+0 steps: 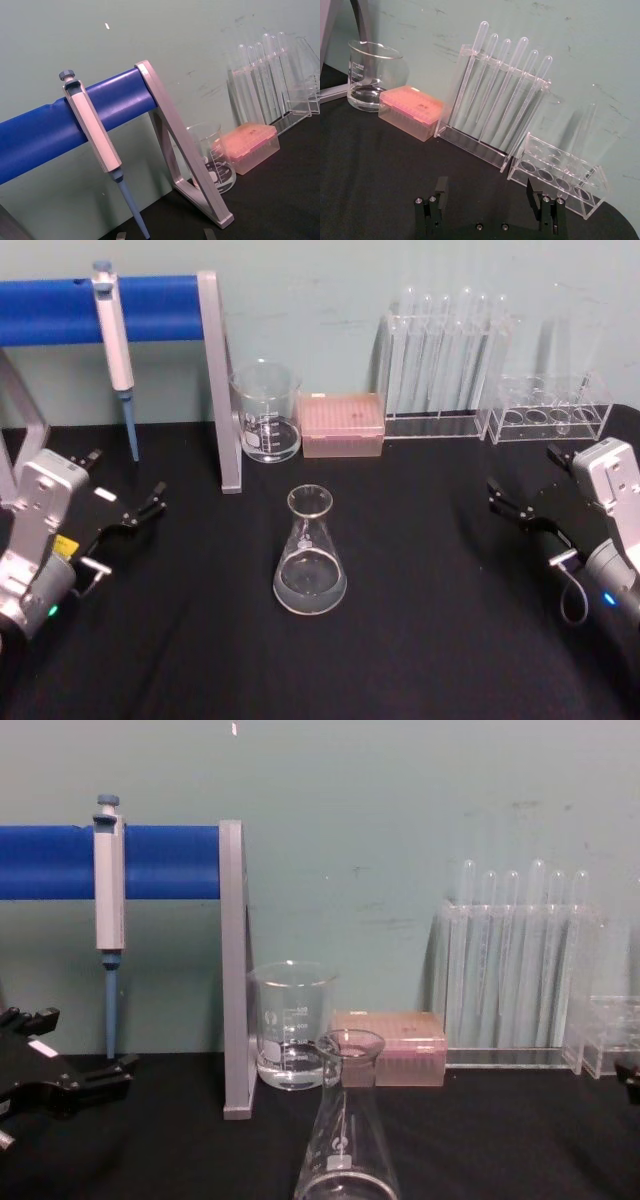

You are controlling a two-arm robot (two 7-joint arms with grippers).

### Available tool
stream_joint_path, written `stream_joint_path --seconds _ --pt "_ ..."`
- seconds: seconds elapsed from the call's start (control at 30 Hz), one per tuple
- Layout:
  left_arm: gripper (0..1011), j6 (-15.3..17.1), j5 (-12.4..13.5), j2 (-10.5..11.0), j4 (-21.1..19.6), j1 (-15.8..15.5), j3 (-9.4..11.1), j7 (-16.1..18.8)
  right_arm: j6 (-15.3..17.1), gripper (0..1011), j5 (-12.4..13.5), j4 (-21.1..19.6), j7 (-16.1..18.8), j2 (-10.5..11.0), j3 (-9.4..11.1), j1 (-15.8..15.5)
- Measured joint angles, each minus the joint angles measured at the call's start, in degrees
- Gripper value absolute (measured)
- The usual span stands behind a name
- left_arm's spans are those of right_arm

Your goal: Grasp the erlenmeyer flask with one hand, shake it three times, then place it back.

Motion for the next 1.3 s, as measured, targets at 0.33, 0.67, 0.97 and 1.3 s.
stream_joint_path --seconds 0.33,0.67,0.97,1.3 --pt "1001 0.0 0.0 0.0 0.0 0.0 0.0 0.0 0.0 1003 0.0 0.0 0.0 0.0 0.0 0.0" --pt "1001 0.0 0.0 0.0 0.0 0.0 0.0 0.0 0.0 1002 -0.2 0.0 0.1 0.0 0.2 -0.1" --pt "1001 0.0 0.0 0.0 0.0 0.0 0.0 0.0 -3.2 1003 2.0 -0.7 5.9 0.8 2.2 -1.7" --pt "1001 0.0 0.0 0.0 0.0 0.0 0.0 0.0 -5.2 1003 8.6 -3.8 17.3 3.0 3.9 -4.3"
